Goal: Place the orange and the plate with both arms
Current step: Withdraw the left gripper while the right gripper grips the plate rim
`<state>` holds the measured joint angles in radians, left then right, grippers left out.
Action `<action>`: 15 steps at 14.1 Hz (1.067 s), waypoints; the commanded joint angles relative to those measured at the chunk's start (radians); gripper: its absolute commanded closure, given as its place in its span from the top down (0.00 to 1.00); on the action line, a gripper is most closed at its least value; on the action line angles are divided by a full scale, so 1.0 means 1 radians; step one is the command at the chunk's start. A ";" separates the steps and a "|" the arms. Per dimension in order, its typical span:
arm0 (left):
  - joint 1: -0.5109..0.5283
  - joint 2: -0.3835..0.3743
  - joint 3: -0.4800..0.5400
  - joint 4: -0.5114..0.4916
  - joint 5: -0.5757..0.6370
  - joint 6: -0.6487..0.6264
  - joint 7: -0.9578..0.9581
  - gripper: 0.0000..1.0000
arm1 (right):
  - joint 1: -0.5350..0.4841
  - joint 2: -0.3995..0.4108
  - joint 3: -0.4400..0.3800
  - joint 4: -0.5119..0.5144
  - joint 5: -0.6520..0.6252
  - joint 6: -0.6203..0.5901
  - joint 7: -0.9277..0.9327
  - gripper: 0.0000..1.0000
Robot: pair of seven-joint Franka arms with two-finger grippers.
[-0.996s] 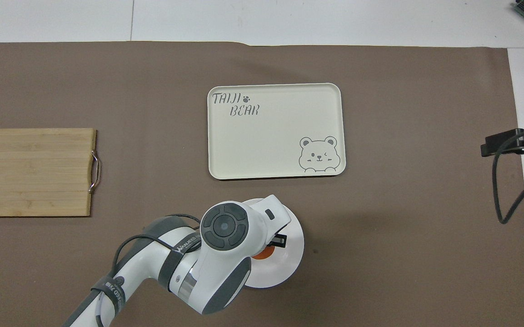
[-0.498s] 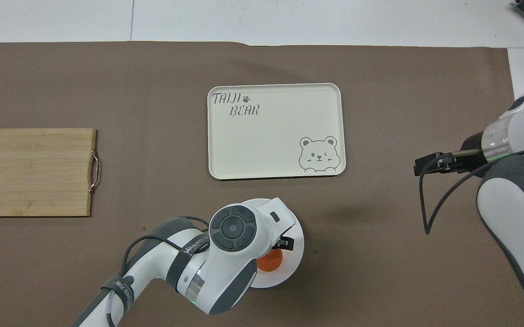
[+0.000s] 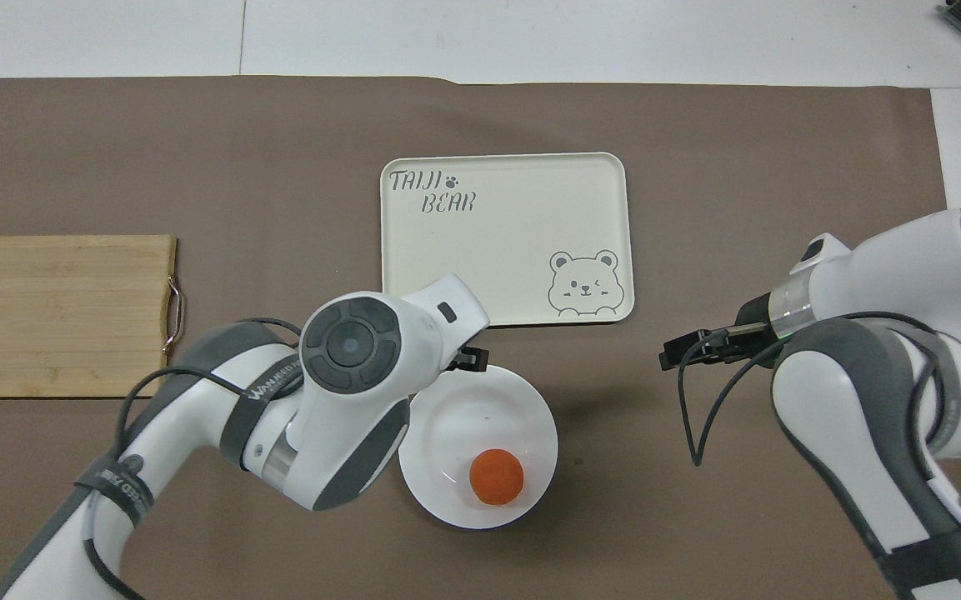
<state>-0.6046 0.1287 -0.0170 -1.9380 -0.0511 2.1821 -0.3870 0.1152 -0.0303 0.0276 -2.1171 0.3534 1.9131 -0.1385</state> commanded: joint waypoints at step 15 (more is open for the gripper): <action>0.497 -0.110 -0.003 0.438 0.036 -0.634 0.580 1.00 | 0.144 0.170 -0.001 -0.208 0.562 0.164 -0.492 0.81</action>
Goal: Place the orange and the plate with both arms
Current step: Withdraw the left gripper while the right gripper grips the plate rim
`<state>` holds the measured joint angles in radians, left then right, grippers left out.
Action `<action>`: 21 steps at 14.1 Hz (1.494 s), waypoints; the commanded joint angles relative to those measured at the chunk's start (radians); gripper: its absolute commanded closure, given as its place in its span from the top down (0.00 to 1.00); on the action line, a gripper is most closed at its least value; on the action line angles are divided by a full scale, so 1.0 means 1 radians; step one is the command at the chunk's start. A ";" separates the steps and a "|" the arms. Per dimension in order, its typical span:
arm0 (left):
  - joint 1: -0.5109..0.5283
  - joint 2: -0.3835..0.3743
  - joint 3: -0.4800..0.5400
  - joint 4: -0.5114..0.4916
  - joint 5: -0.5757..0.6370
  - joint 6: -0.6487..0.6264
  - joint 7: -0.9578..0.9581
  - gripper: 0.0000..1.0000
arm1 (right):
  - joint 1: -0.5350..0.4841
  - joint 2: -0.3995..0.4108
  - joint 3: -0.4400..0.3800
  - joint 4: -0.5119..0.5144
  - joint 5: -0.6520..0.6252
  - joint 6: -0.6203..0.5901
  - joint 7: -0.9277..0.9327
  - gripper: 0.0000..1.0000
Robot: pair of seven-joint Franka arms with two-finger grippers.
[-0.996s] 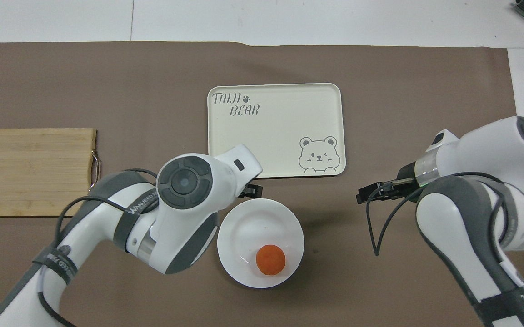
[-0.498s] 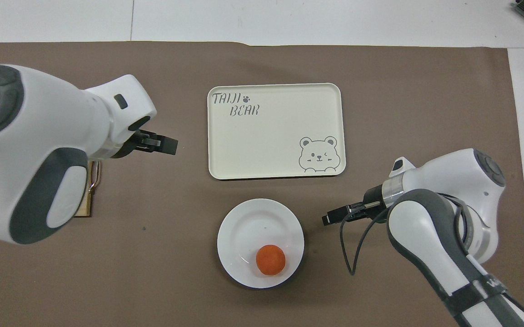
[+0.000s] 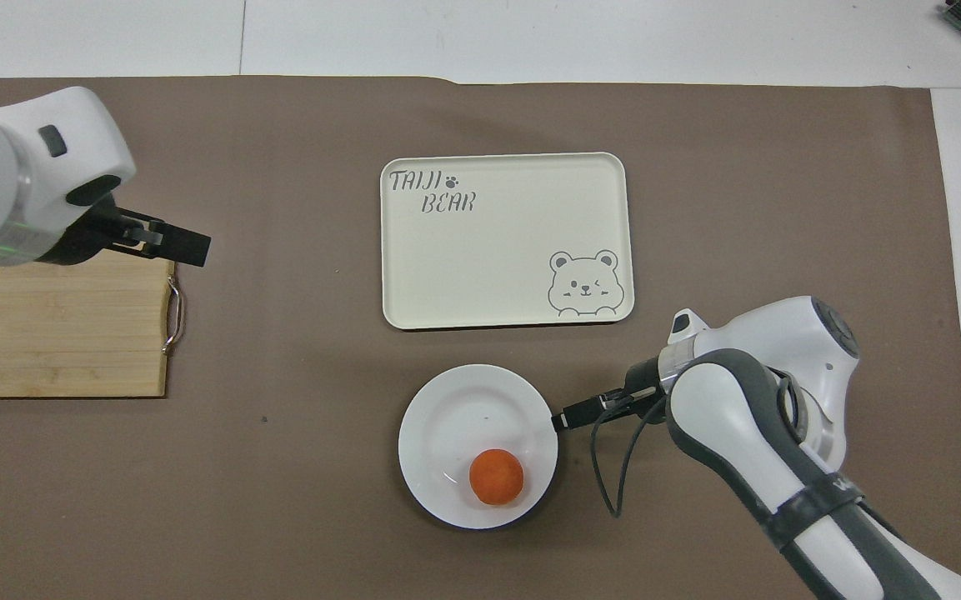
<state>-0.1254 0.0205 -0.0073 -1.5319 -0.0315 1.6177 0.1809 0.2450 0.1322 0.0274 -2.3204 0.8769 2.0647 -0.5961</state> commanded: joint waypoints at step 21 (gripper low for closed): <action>0.050 -0.051 -0.003 0.016 0.015 -0.159 0.016 1.00 | 0.008 -0.045 -0.006 -0.112 0.071 -0.027 0.044 0.00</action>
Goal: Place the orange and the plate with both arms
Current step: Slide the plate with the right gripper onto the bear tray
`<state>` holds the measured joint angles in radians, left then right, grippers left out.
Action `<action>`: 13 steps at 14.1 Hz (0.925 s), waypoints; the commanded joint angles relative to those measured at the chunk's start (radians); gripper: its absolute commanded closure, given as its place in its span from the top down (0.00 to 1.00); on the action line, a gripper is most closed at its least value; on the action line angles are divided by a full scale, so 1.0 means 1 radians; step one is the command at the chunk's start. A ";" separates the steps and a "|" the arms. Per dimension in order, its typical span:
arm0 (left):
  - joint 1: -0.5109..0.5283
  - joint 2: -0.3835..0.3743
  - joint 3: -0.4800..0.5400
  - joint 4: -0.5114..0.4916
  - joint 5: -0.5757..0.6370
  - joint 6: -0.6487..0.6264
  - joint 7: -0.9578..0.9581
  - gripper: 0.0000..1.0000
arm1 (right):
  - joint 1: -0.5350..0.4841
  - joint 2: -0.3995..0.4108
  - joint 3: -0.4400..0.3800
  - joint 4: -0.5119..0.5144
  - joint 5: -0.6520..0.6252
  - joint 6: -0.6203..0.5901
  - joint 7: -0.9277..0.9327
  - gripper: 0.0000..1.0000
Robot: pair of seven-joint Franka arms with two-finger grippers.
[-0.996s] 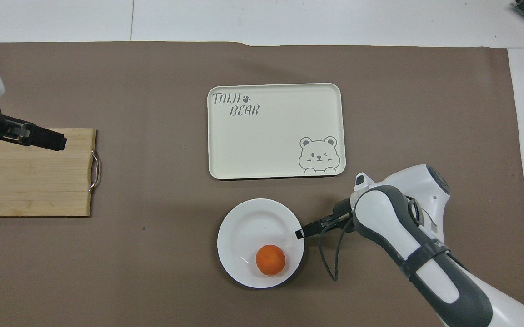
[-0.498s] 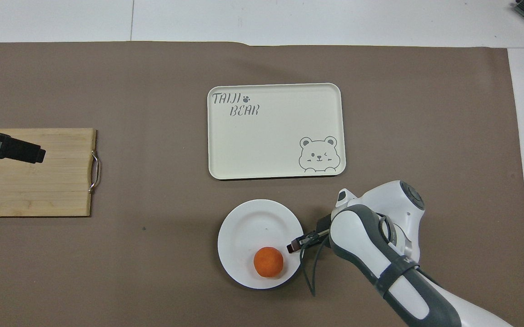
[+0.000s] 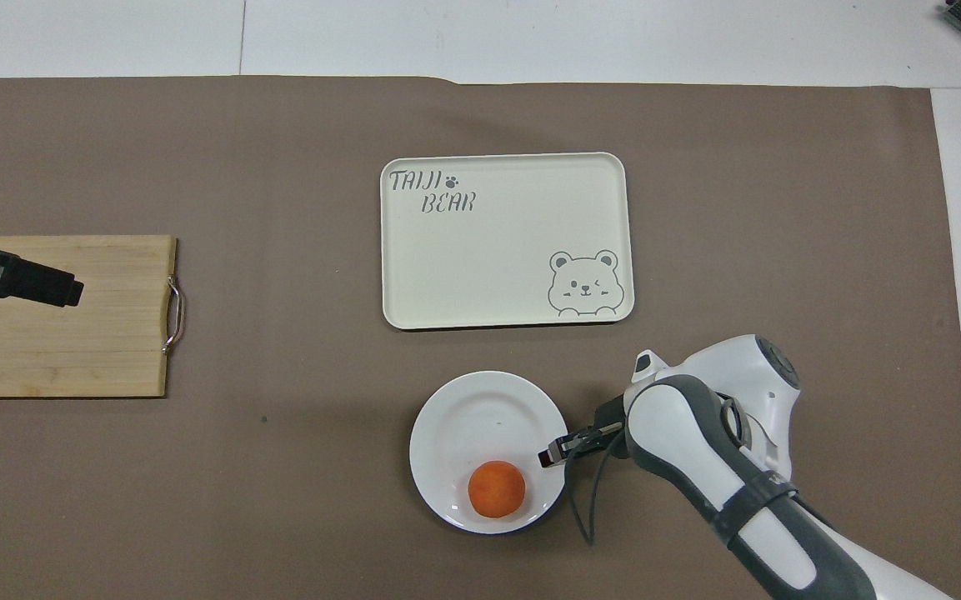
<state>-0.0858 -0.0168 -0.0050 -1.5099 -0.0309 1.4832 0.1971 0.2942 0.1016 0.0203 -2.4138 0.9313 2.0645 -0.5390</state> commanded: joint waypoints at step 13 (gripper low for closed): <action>0.011 -0.017 -0.006 -0.006 0.012 -0.020 -0.044 1.00 | -0.199 0.090 -0.002 0.211 0.179 -0.227 0.011 0.00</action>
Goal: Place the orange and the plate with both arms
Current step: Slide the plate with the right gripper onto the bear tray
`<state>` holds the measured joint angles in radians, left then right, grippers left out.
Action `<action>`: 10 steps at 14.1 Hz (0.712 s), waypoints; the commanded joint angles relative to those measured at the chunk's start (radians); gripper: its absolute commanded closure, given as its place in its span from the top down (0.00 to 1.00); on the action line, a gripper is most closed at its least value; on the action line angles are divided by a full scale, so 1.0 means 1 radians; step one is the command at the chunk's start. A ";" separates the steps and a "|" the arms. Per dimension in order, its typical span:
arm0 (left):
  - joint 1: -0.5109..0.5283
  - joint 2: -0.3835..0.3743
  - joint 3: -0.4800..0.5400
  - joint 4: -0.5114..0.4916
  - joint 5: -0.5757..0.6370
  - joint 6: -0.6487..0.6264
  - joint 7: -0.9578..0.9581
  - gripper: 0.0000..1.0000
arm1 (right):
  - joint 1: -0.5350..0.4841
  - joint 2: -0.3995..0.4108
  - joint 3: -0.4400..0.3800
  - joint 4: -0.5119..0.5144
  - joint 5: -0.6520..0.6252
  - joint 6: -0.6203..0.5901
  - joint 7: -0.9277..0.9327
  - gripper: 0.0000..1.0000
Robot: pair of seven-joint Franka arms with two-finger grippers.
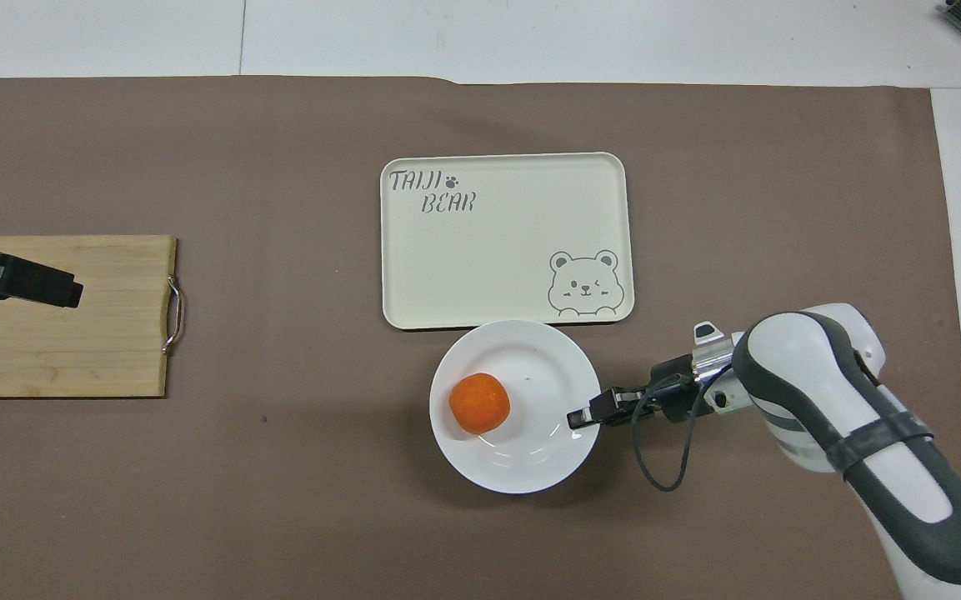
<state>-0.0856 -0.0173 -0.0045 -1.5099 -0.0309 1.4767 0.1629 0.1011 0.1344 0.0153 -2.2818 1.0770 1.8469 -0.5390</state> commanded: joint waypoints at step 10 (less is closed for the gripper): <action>0.009 -0.016 -0.006 -0.006 0.012 -0.013 -0.010 1.00 | 0.006 0.304 0.005 0.467 0.044 0.150 0.267 0.00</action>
<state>-0.0856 -0.0173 -0.0044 -1.5099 -0.0309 1.4767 0.1626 0.1051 0.3439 0.0166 -1.9331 1.0809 1.9925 -0.2910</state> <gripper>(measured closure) 0.000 0.912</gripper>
